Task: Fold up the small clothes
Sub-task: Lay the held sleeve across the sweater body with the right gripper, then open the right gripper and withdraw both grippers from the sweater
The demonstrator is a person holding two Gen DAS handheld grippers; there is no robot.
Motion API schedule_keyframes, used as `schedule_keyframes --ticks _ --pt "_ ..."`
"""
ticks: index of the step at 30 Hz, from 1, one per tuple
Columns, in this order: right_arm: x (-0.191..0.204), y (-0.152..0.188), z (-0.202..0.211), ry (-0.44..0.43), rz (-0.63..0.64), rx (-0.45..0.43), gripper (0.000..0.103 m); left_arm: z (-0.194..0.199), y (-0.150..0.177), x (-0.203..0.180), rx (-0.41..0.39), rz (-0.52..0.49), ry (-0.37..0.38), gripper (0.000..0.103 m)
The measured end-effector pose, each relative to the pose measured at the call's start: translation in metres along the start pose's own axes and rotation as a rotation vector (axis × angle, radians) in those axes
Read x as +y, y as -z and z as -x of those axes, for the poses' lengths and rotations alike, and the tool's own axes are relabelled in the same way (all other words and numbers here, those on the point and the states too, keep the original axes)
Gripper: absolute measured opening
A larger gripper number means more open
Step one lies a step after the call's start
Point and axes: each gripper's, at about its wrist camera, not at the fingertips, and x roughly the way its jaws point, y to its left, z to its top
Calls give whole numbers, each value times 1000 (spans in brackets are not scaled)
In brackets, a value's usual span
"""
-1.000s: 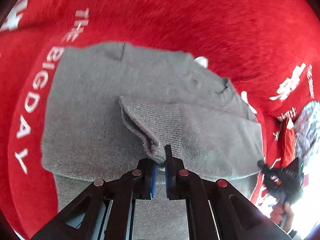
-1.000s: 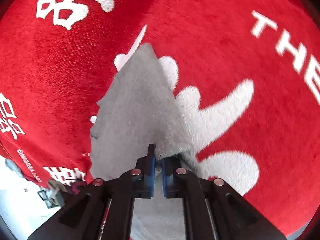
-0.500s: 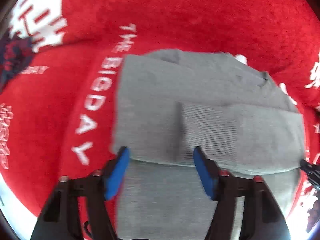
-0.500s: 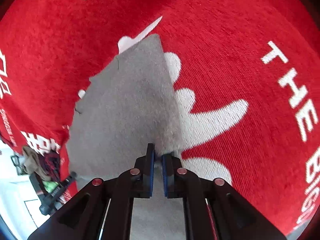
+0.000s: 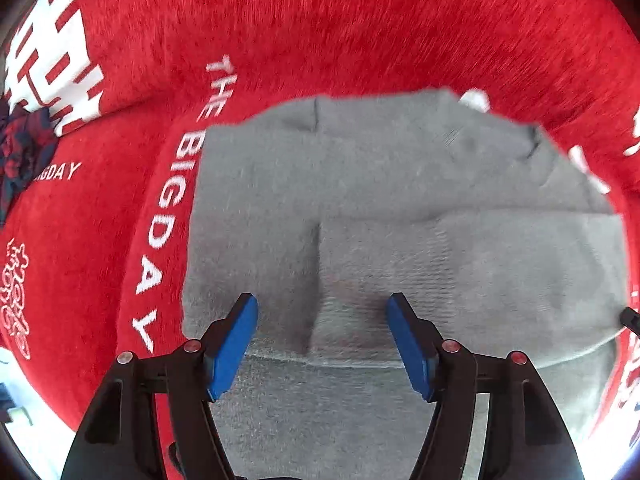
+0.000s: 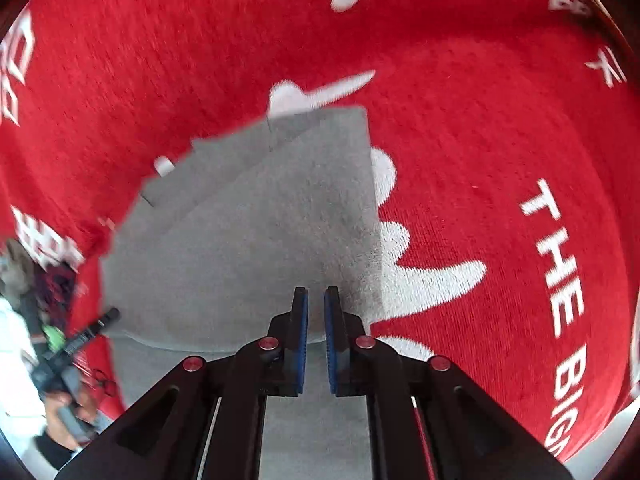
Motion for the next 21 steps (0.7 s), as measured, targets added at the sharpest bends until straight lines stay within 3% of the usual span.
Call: schedule_keyframes --ticks 3,8,12,18,21 --pt "-7 5 -2 -12 19 -12 4 1 5 9 -7 21 21 70" --pt "-18 11 10 -49 -56 -4 4 10 12 12 3 -7 -5 70" --pt "-14 17 22 -17 -50 15 9 20 17 9 22 -9 -2 70" --pt "-7 33 34 -47 -64 55 10 41 31 -6 35 -45 19 70" --pt "-2 42 39 -54 -69 70 15 51 39 -14 62 -67 22 70"
